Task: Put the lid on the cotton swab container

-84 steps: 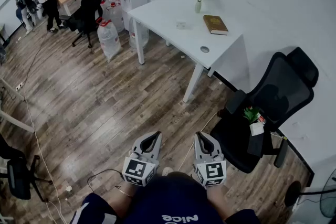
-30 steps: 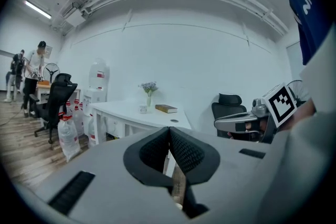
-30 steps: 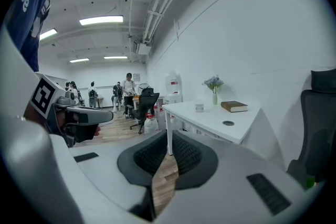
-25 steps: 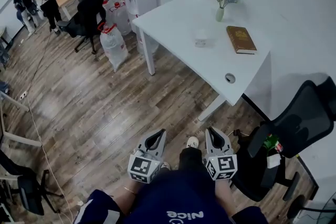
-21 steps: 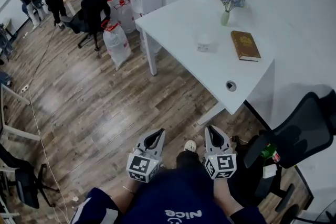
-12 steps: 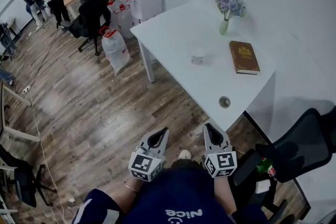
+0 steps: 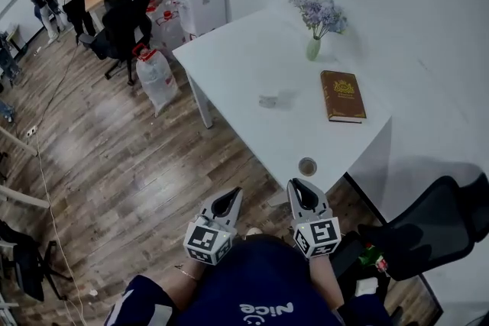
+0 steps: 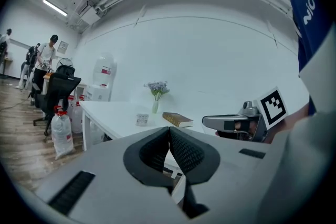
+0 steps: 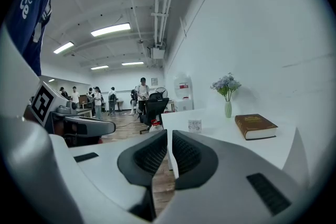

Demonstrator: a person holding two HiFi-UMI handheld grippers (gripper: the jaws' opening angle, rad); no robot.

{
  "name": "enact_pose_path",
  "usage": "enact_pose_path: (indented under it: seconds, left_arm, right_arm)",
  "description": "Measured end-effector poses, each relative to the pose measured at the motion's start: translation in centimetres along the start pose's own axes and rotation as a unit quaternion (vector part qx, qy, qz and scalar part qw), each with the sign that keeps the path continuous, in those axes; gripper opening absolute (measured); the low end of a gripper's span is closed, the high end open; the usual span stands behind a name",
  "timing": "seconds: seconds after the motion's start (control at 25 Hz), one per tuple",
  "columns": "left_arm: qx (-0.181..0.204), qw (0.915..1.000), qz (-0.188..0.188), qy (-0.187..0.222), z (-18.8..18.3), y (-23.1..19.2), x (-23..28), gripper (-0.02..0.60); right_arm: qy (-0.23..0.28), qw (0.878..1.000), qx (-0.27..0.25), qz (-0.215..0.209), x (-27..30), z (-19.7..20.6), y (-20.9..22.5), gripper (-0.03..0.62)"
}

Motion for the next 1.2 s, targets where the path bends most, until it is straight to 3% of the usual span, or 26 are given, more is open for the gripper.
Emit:
enact_pose_path:
  seconds: [0.32,0.56,0.96,1.2]
  left_arm:
    - [-0.019,0.9998,0.004,-0.005,-0.8,-2.3,3.8,0.020]
    - [-0.027,0.9996,0.010,-0.006,-2.1,-6.1,9.8,0.020]
    - [-0.011,0.9981,0.059,-0.017,-5.6,-12.0,20.6,0.021]
    - [0.014,0.9933,0.098,-0.060,-6.2,-14.0,25.0,0.021]
  right_arm:
    - [-0.010,1.000,0.003,0.008,2.5,-1.1,2.9,0.057]
    - [-0.010,0.999,0.009,0.031,6.4,-2.3,6.3,0.057]
    - [-0.004,0.997,0.032,0.068,13.9,-5.4,11.8,0.057]
    - [0.000,0.995,0.046,0.089,16.9,-6.4,14.1,0.057]
Point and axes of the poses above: the fingertips, and each gripper's own axes: x forward along the fingers, y to its right, z out of its underside, the point moved 7 cm from there along -x, backward along the fingers, and after that the axes turned 13 degrees about -z, right-handed, at the moved point
